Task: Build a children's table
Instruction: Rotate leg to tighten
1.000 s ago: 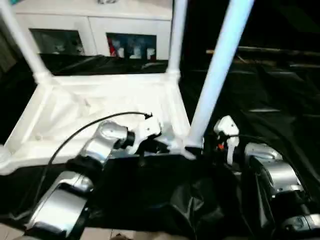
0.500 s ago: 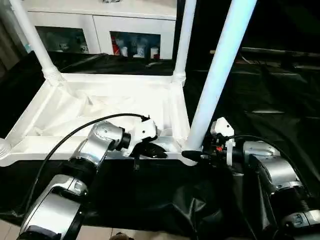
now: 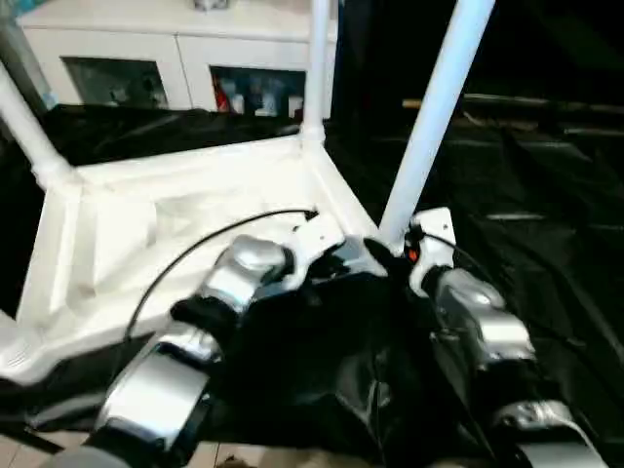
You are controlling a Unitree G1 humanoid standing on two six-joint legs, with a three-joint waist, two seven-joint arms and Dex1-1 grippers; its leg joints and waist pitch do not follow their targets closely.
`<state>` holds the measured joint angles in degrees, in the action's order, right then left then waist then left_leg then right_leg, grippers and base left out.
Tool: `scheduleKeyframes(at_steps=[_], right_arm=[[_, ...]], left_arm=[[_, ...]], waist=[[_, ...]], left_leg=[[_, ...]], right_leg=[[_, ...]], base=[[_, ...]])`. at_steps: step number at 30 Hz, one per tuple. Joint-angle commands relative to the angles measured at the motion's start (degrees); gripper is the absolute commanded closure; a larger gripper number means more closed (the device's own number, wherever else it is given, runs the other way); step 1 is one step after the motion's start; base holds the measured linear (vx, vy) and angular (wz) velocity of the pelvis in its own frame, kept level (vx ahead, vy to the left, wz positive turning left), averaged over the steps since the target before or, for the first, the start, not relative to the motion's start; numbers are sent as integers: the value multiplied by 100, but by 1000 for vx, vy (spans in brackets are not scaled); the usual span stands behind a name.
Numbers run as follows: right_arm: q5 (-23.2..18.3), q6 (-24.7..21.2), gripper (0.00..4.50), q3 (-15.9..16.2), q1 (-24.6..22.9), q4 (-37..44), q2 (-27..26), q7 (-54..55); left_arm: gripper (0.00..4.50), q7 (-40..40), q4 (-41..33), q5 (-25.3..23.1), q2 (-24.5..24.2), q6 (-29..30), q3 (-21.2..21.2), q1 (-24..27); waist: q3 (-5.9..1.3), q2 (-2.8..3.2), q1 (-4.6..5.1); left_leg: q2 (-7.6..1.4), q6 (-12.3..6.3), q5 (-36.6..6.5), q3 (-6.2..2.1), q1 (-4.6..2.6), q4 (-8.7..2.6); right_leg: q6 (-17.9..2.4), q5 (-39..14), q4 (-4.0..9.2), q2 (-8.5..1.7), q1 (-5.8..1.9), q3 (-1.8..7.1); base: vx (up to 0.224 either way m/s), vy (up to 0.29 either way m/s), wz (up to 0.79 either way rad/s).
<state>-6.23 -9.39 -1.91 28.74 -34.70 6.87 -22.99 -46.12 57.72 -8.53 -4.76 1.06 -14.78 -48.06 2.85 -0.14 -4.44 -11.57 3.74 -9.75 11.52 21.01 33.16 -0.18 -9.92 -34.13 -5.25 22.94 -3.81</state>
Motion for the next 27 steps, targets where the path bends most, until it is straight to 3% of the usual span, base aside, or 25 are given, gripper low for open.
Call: scheduleKeyframes(at_steps=[1, 2, 4, 11, 13, 15, 17, 21, 27], right_arm=[[222, 50, 177, 706, -167, -153, -305, -392], [203, 87, 121, 691, -153, -142, -308, -437], [102, 127, 107, 627, -131, -113, -268, -609], [-132, 137, 101, 847, -285, 408, 600, -2334], [-159, 146, 101, 864, -312, 472, 746, -2569], [-258, 123, 101, 844, -374, 656, 1146, -3189], [-305, 95, 101, 858, -397, 733, 1297, -3430], [-388, -69, 101, 937, -456, 949, 1610, -3947], [-405, -136, 101, 995, -471, 971, 1618, -4091]], left_arm=[[450, 461, 96, 103, 267, -111, 144, -139], [450, 423, 93, 116, 270, -130, 142, -142], [450, 286, 65, 135, 240, -182, 135, -132], [450, -1014, -291, 309, -201, -589, 35, 127], [450, -1291, -392, 362, -286, -626, 8, 196], [450, -2148, -779, 606, -556, -582, -30, 422], [450, -2429, -912, 673, -661, -550, -41, 493], [450, -2953, -1167, 742, -950, -504, -74, 633], [450, -3016, -1247, 708, -1058, -491, -56, 671]], waist=[[-350, -85, 16], [-351, -88, 12], [-354, -82, 10], [-374, -103, -24], [-376, -103, -35], [-379, -83, -46], [-381, -73, -80], [-370, -30, -110], [-361, -54, -121]], left_leg=[[-131, -180, -1406, -85, -84, -368], [-130, -200, -1408, -89, -73, -370], [-138, -228, -1392, -97, -65, -378], [-141, -423, -1242, -86, -43, -347], [-151, -507, -1099, -89, -14, -345], [-169, -515, -1048, -81, -19, -337], [-193, -553, -1040, -64, -39, -329], [-211, -464, -1192, -58, -71, -345], [-198, -291, -1342, -71, -70, -362]], right_leg=[[-960, -1906, 502, -317, -217, 223], [-948, -1938, 501, -321, -228, 222], [-953, -1910, 494, -319, -236, 218], [-1071, -1495, 448, -320, -276, 222], [-1169, -1271, 407, -320, -303, 210], [-1263, -1162, 386, -319, -299, 208], [-1373, -1022, 362, -308, -288, 212], [-1441, -1111, 368, -303, -251, 213], [-1280, -1475, 400, -322, -252, 218]], base=[[0, 0, 0], [0, 0, 0], [0, 0, 0], [0, 0, 0], [0, 0, 0], [0, 0, 0], [0, 0, 0], [0, 0, 0], [0, 0, 0]])
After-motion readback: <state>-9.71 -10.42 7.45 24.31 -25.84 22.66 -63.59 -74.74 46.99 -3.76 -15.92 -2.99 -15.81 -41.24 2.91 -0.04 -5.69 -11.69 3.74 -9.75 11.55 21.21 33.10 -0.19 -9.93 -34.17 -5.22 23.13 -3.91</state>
